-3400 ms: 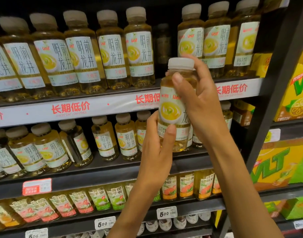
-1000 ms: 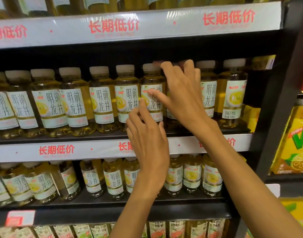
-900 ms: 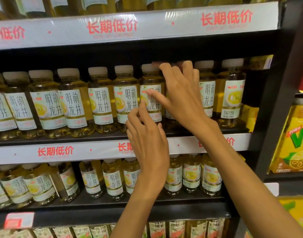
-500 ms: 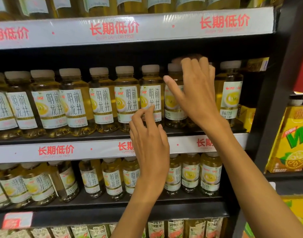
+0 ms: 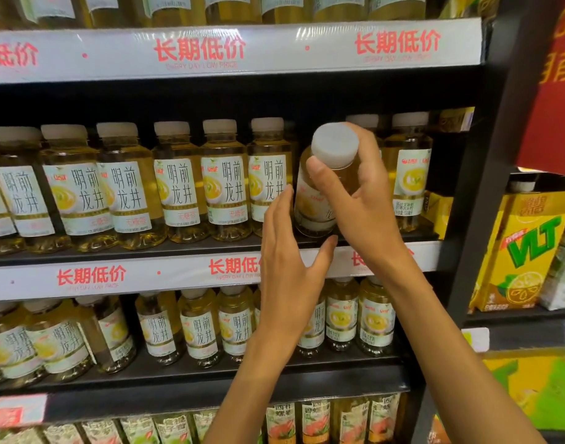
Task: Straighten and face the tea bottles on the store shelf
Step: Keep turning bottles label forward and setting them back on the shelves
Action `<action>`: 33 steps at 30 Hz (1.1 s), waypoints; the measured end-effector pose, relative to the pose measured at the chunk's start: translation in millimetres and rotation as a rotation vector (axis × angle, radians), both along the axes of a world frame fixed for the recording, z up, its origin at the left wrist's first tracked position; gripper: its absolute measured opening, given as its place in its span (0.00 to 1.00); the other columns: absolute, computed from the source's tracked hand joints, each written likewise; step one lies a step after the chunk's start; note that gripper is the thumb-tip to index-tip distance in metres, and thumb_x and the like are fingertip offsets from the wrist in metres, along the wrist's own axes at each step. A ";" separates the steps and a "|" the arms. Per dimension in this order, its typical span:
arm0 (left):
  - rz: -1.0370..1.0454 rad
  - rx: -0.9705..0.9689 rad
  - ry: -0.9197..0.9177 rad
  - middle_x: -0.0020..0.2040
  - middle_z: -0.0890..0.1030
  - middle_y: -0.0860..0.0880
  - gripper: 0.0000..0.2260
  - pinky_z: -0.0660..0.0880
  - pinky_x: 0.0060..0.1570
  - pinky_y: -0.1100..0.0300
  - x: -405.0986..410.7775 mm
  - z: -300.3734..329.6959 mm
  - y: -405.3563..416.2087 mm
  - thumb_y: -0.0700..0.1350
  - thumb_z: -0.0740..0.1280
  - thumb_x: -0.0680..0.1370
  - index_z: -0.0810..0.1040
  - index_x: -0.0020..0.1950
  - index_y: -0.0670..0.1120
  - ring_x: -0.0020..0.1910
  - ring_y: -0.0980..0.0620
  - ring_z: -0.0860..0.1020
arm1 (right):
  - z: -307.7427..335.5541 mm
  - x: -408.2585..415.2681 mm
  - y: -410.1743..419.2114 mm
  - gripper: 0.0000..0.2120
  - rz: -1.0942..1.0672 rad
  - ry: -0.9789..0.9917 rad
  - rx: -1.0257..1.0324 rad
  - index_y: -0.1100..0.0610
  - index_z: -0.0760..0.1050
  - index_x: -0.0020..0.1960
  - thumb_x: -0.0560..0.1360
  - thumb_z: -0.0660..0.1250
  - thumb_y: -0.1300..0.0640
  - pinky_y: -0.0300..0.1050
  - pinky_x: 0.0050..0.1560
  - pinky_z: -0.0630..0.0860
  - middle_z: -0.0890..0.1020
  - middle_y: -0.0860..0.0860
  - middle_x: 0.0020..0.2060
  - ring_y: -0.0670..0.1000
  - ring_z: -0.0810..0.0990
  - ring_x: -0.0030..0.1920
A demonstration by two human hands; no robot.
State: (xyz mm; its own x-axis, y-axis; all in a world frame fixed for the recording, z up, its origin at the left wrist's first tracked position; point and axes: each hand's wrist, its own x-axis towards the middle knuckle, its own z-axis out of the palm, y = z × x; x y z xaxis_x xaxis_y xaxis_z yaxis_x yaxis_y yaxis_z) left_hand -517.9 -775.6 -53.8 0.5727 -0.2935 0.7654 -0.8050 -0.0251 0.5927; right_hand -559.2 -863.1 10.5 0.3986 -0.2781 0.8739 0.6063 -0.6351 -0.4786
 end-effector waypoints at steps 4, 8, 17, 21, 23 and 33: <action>-0.059 -0.018 0.023 0.72 0.62 0.58 0.34 0.63 0.71 0.61 -5.1 5.5 8.0 0.57 0.68 0.74 0.55 0.75 0.55 0.72 0.61 0.61 | 0.9 -13.6 1.8 0.16 0.143 -0.022 0.173 0.56 0.67 0.65 0.79 0.63 0.56 0.36 0.55 0.75 0.77 0.48 0.57 0.42 0.77 0.57; -0.066 -0.005 0.122 0.69 0.67 0.59 0.33 0.71 0.65 0.55 -9.2 7.5 24.9 0.64 0.66 0.71 0.58 0.73 0.59 0.68 0.60 0.67 | -0.2 -24.2 9.5 0.12 0.456 -0.004 0.475 0.55 0.73 0.60 0.77 0.62 0.56 0.45 0.59 0.77 0.81 0.52 0.55 0.50 0.79 0.58; -0.372 -0.072 0.541 0.47 0.83 0.65 0.22 0.75 0.38 0.75 -30.3 -24.9 70.7 0.66 0.65 0.63 0.77 0.53 0.59 0.47 0.66 0.80 | -34.5 -33.4 26.2 0.21 0.605 0.333 0.586 0.58 0.73 0.65 0.76 0.62 0.48 0.52 0.64 0.74 0.81 0.56 0.59 0.54 0.77 0.63; -0.641 0.064 0.791 0.49 0.85 0.55 0.24 0.79 0.42 0.66 -31.2 -40.8 88.3 0.74 0.63 0.67 0.82 0.52 0.60 0.48 0.56 0.83 | -56.3 -27.8 37.2 0.25 0.712 0.330 0.699 0.57 0.74 0.62 0.70 0.66 0.43 0.51 0.57 0.78 0.83 0.56 0.55 0.55 0.81 0.57; -0.834 0.083 0.976 0.50 0.85 0.46 0.24 0.79 0.44 0.58 -30.5 -52.2 94.3 0.71 0.65 0.68 0.81 0.56 0.59 0.47 0.49 0.84 | -68.2 -27.0 41.3 0.25 0.784 0.315 0.789 0.56 0.74 0.61 0.69 0.66 0.43 0.48 0.51 0.80 0.84 0.55 0.52 0.54 0.83 0.53; -0.670 0.112 1.052 0.63 0.79 0.56 0.35 0.67 0.67 0.45 -23.2 -90.1 100.1 0.75 0.65 0.64 0.73 0.66 0.61 0.64 0.52 0.76 | -89.2 -27.8 47.6 0.19 0.432 0.344 0.685 0.56 0.76 0.58 0.73 0.65 0.46 0.42 0.43 0.80 0.84 0.53 0.44 0.52 0.84 0.47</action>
